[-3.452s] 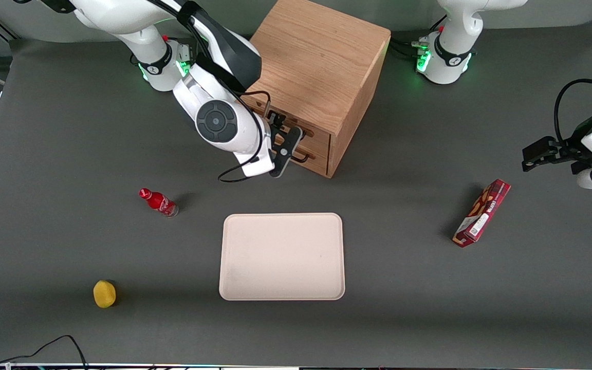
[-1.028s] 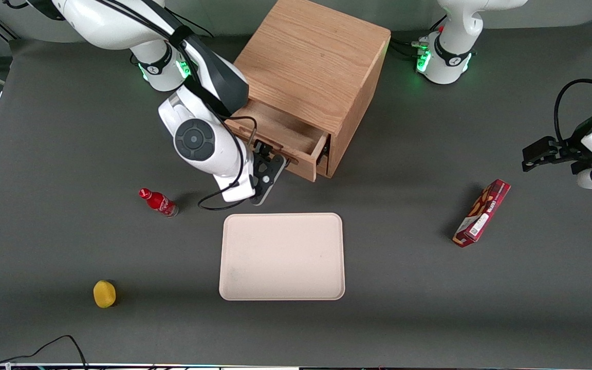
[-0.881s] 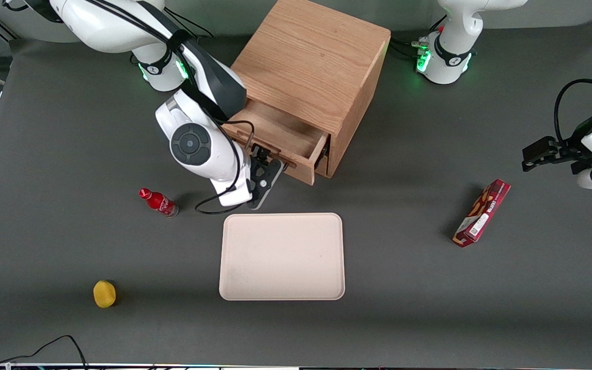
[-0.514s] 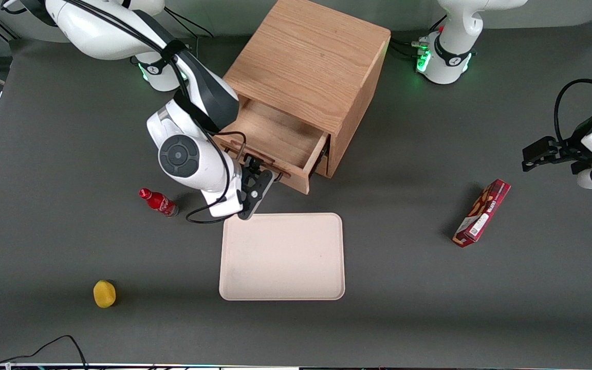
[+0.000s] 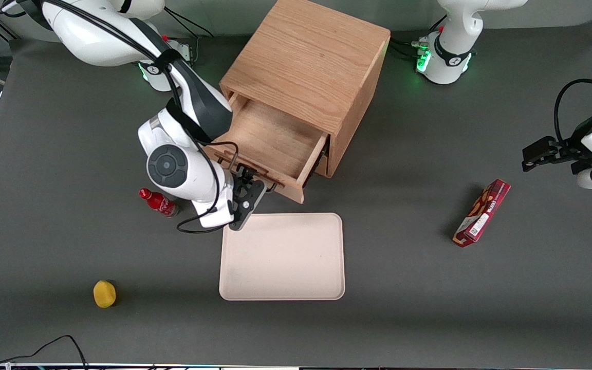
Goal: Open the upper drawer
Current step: 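Pull the handle outward with the right gripper, sliding the drawer open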
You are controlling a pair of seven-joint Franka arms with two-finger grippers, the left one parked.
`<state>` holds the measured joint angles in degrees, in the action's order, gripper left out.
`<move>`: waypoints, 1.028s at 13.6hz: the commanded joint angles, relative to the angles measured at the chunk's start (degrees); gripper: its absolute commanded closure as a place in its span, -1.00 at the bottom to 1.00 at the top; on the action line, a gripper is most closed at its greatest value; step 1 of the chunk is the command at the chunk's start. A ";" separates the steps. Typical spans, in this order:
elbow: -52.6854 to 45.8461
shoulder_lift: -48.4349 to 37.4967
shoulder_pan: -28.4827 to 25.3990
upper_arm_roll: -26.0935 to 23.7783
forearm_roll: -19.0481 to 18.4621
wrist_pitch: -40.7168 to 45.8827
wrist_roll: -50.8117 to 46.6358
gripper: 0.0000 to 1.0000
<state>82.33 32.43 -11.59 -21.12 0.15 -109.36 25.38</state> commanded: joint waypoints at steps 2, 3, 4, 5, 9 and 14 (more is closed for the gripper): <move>-3.14 3.17 -0.10 0.99 -1.91 0.11 3.00 -1.00; -3.67 3.34 -0.19 1.60 -1.91 0.20 3.35 -1.00; -3.67 3.35 -0.19 2.39 -1.82 0.20 3.36 -1.00; -3.85 3.43 -0.19 2.49 -1.82 0.20 3.45 -1.00; -6.13 3.78 -0.10 3.45 -1.82 0.99 4.67 -1.00; -9.11 4.75 -0.10 5.47 -1.74 1.96 6.43 -1.00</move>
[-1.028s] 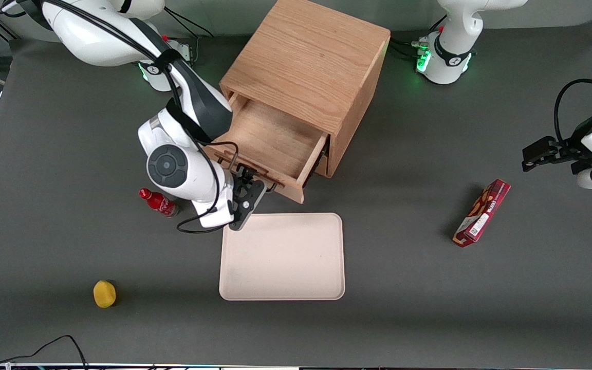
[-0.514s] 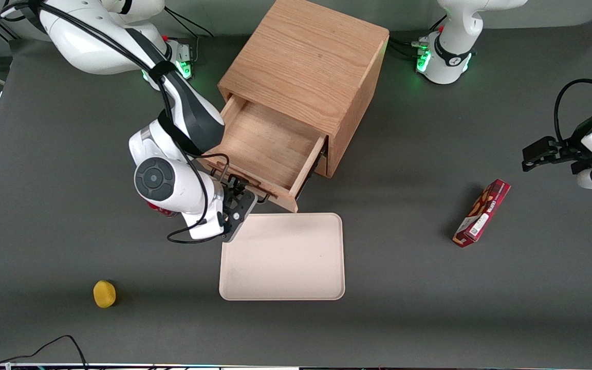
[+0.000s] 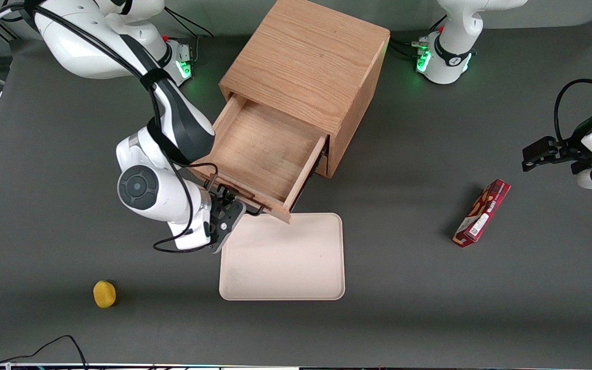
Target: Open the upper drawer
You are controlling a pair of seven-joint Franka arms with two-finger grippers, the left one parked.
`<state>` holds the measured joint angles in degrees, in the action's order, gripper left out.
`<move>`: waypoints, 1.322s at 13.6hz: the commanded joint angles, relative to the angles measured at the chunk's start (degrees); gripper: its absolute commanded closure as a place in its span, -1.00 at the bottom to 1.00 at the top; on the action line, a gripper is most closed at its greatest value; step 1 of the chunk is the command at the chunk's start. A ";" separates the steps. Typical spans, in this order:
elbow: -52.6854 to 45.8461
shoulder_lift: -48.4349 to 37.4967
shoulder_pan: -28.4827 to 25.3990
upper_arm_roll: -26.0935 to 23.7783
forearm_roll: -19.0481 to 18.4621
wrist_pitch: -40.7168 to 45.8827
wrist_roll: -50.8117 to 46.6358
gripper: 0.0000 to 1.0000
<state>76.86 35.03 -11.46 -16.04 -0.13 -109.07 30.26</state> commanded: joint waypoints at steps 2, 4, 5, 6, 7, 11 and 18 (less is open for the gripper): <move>-5.13 2.76 -0.14 0.57 -1.53 2.01 2.26 -1.00; -6.19 2.94 -0.23 1.80 -1.36 2.01 2.26 -1.00; -6.45 2.94 -0.32 1.81 -1.45 2.01 2.26 -1.00; -6.72 3.11 -0.32 1.89 -1.45 2.01 2.26 -1.00; -7.42 3.29 -0.32 1.89 -1.45 2.01 2.26 -1.00; -10.23 4.78 -0.58 2.07 -1.53 2.01 2.17 -1.00; -14.81 7.86 -1.11 3.74 -1.53 1.93 2.35 -1.00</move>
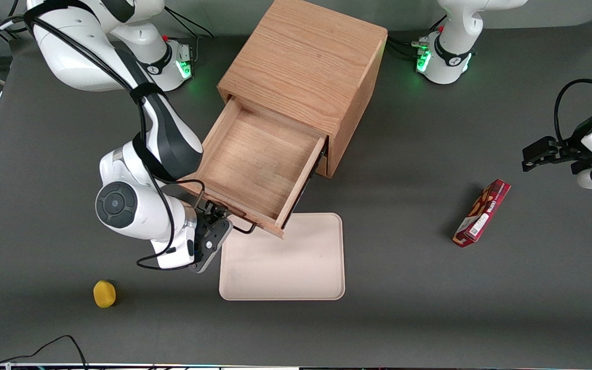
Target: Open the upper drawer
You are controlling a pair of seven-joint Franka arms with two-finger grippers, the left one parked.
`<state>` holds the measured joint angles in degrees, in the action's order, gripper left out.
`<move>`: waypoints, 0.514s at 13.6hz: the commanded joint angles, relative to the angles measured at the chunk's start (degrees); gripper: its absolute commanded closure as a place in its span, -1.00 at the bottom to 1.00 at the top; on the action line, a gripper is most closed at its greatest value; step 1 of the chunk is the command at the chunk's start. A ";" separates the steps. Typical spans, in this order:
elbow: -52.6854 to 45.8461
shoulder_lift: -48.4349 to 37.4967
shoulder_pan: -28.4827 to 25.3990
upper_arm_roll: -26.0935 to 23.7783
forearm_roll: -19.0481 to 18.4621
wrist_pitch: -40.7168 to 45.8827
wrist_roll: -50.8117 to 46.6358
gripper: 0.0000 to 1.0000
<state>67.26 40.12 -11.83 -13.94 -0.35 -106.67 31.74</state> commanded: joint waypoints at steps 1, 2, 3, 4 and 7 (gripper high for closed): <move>-5.38 2.77 -0.74 1.98 -1.32 -0.47 1.21 -1.00; -5.91 2.77 -0.74 2.07 -1.32 -0.38 1.48 -1.00; -6.26 2.77 -0.74 2.07 -1.32 -0.29 1.48 -1.00; -6.70 2.68 -0.74 2.16 -1.32 0.58 1.48 -1.00; -10.21 2.42 -0.65 2.07 -1.32 4.97 1.48 -1.00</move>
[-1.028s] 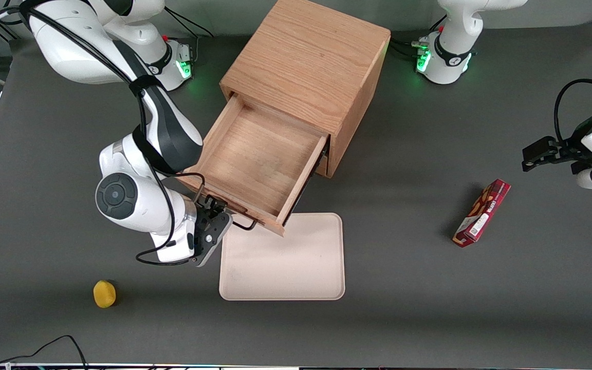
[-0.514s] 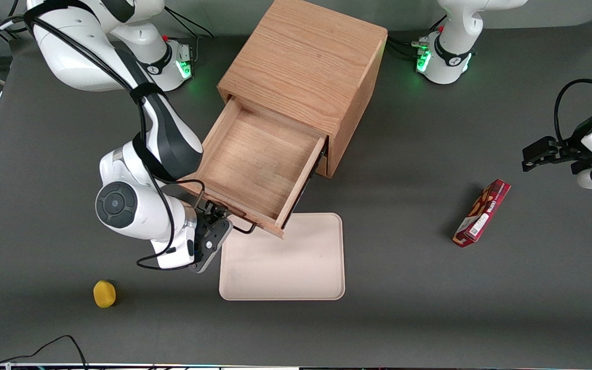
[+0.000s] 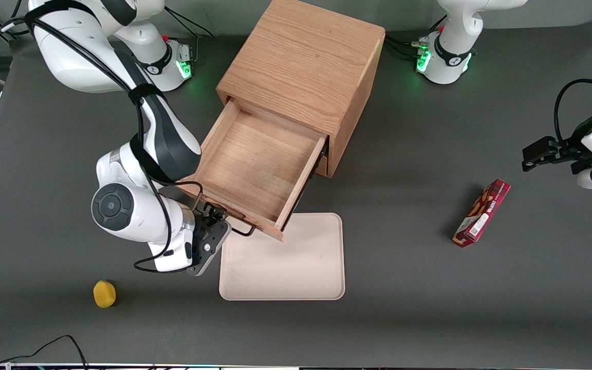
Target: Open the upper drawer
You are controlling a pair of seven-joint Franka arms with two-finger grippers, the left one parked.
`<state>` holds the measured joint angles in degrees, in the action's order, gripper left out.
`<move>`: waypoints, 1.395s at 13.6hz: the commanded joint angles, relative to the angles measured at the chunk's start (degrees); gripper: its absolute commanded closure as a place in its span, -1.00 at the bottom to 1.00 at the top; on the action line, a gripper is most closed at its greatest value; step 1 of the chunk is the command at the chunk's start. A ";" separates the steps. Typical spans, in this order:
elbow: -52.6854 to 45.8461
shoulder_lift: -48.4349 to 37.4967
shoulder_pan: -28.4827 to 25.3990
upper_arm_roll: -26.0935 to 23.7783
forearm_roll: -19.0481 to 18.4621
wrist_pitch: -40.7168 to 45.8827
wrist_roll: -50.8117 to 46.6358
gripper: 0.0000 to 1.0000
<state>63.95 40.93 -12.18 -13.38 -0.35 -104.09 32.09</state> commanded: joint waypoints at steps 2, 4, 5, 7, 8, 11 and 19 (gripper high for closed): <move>-7.69 0.91 0.05 1.35 -1.32 5.03 1.04 -1.00; -8.05 -1.19 0.40 1.34 -1.14 7.22 1.04 -1.00; -8.13 -2.43 0.58 1.43 -1.06 8.63 0.78 -1.00; -8.05 -5.85 1.45 1.52 -0.88 12.14 0.52 -1.00; -7.96 -7.52 2.59 1.35 -0.62 14.33 0.52 -1.00; -6.65 -12.70 7.15 1.08 -0.18 19.79 0.34 -1.00; 15.82 -34.83 18.31 0.91 2.72 25.18 -16.33 -0.98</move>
<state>67.36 16.32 2.52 -11.98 1.10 -75.87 21.81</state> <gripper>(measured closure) 0.004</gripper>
